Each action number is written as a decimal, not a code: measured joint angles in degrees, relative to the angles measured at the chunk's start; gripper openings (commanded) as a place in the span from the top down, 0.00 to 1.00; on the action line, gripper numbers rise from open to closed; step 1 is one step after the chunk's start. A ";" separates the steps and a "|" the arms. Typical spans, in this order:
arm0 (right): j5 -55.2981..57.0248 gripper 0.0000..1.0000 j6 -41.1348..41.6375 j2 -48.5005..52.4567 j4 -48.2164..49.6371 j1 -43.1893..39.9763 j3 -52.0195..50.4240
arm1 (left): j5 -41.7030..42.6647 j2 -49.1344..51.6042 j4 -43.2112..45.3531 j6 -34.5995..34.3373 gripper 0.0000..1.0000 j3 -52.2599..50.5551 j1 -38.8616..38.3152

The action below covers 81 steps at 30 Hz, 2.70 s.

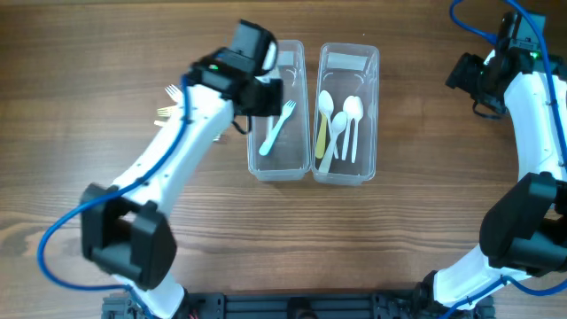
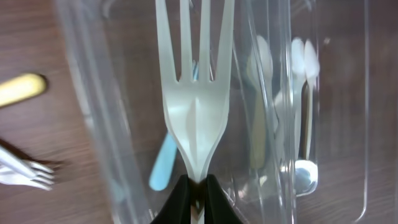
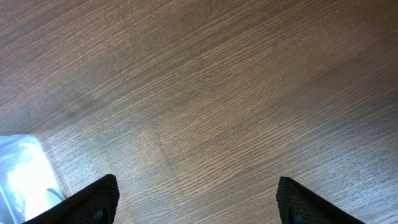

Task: Pack container
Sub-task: 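Place the white fork in the left container and release, then reach the left gripper to the next white fork and grasp it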

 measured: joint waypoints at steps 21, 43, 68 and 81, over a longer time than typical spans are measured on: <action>0.00 0.19 0.02 0.00 -0.02 0.00 0.00 | -2.62 3.17 -2.69 -1.86 0.43 3.34 0.68; 0.00 0.18 0.00 0.00 0.00 0.00 0.00 | -2.97 4.37 1.49 -45.53 0.52 -10.54 28.68; -1.09 0.19 0.02 0.00 -0.26 0.00 0.00 | 0.44 13.77 5.09 -54.53 0.63 -9.97 28.70; -1.53 0.19 0.00 0.00 -0.92 0.00 0.00 | 2.99 14.45 4.55 -53.81 0.96 -9.44 28.79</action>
